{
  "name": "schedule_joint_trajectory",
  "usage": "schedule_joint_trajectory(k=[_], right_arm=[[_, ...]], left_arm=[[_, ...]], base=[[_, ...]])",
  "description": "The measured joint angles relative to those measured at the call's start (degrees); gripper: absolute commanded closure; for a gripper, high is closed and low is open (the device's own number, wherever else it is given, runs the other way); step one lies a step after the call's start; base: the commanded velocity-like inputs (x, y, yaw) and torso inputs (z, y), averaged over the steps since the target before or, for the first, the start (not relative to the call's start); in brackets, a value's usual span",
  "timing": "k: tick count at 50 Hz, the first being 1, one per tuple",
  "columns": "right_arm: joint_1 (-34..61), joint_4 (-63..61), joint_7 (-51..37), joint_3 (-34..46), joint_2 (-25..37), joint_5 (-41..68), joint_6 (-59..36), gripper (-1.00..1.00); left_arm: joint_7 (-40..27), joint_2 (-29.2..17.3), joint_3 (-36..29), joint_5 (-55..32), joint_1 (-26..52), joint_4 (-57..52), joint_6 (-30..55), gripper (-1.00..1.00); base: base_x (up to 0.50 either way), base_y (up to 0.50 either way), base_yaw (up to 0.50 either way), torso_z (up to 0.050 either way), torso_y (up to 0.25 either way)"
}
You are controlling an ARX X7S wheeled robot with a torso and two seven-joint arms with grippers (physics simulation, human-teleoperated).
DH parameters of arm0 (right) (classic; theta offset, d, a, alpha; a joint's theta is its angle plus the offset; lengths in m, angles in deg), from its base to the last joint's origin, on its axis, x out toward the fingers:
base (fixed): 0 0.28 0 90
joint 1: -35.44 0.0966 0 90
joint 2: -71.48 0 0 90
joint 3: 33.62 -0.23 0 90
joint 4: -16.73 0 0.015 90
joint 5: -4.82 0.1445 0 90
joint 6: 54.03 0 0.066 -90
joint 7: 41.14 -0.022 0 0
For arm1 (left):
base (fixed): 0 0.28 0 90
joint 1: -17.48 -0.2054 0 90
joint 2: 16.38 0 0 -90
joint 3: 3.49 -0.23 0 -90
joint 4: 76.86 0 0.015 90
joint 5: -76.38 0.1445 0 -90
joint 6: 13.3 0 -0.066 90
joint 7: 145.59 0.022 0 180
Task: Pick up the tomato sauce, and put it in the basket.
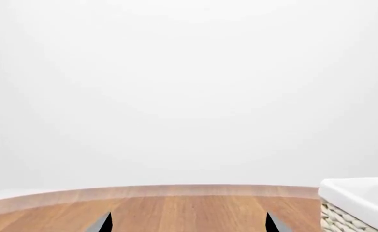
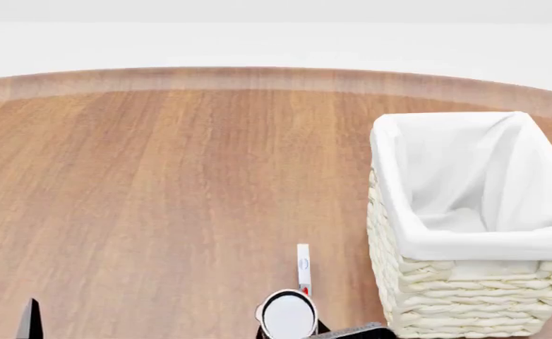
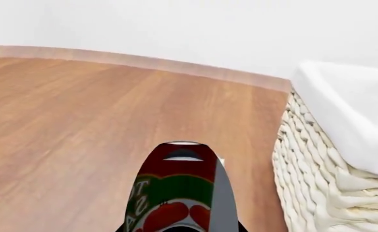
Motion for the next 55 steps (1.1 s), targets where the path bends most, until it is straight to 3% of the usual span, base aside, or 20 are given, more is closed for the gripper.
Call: schedule_joint_trajectory(k=[30,55], right_arm=[[27.92,7.68,1.27,-3.13,-7.46,5.09,-13.40,1.00],[53.77,31.45,3.78,-6.56,-10.22,3.79,-15.14,1.00]], left_arm=[[-0.32,-0.51,0.17,-0.72,-0.16,0.63,-1.07,-1.00],[-0.69,-0.94,0.27,-1.32,0.02,1.05,-1.37,-1.00]], base=[[0.00,0.00,0.00,0.000,0.000],[0.00,0.00,0.00,0.000,0.000]])
